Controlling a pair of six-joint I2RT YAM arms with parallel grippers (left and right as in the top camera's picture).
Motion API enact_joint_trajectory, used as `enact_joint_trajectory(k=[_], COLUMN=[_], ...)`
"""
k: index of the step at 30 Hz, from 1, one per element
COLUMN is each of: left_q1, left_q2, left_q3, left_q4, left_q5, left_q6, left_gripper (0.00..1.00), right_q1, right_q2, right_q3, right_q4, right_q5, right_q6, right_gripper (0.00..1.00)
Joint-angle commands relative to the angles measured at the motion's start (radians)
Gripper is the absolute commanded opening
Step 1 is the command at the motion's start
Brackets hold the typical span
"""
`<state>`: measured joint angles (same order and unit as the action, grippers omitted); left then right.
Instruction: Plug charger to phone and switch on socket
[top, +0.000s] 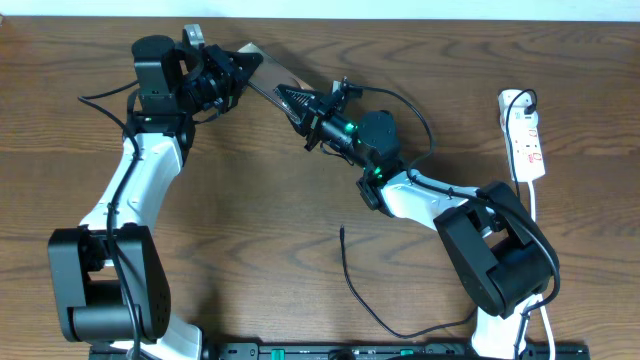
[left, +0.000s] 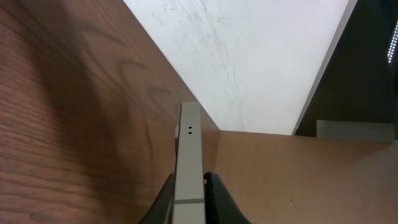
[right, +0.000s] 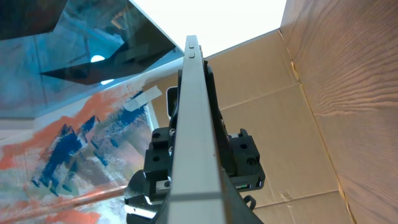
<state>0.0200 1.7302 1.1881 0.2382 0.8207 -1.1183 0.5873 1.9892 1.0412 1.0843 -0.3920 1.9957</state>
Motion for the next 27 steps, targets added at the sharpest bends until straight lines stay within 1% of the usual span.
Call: enact_joint_trajectory(k=[1,6,7,8,11,12,21,25,27], left_q1=[0.002,0.002,0.002,0.002,0.002,0.003,0.031,0.083,0.132], left_q2=[-0.002,-0.002,-0.002,-0.002,-0.002,-0.002,-0.002,-0.002,-0.002], left_q3=[0.009,0.009,0.009,0.009,0.009,0.009,0.009,0.009,0.009], left_q4=[0.017,0.017,0.017,0.017,0.017,0.017,0.01,0.011,0.011], left_q5=[0.01,0.009,0.009,0.009,0.009,0.01,0.015,0.069,0.13], left_q6=[0.04,0.04,0.04,0.04,0.041,0.041,0.041,0.041,0.041], left_gripper=[0.07,0.07,0.07,0.07,0.07,0.07,0.07,0.07,0.07], right_q1=[0.017,0.017,0.017,0.017,0.017,0.017,-0.004,-0.029,-0.05], right_q2=[-0.007,-0.007,-0.007,-0.007,-0.007,-0.007,-0.007,-0.007,-0.007], right_q3=[0.01,0.01,0.01,0.01,0.01,0.01,0.01,0.01,0.01], right_q4=[-0.011,-0.011,-0.011,-0.011,-0.011,-0.011,0.017,0.023,0.023], right_q5=[-0.029,-0.029,-0.029,-0.029,-0.029,-0.029,-0.065,-0.097,-0.123], right_q6=[-0.015,-0.015,-0.015,-0.015,-0.015,-0.015,-0.015,-0.029,-0.066], right_gripper=[0.01,0.01,0.06,0.17,0.74,0.99,0.99,0.99,0.99])
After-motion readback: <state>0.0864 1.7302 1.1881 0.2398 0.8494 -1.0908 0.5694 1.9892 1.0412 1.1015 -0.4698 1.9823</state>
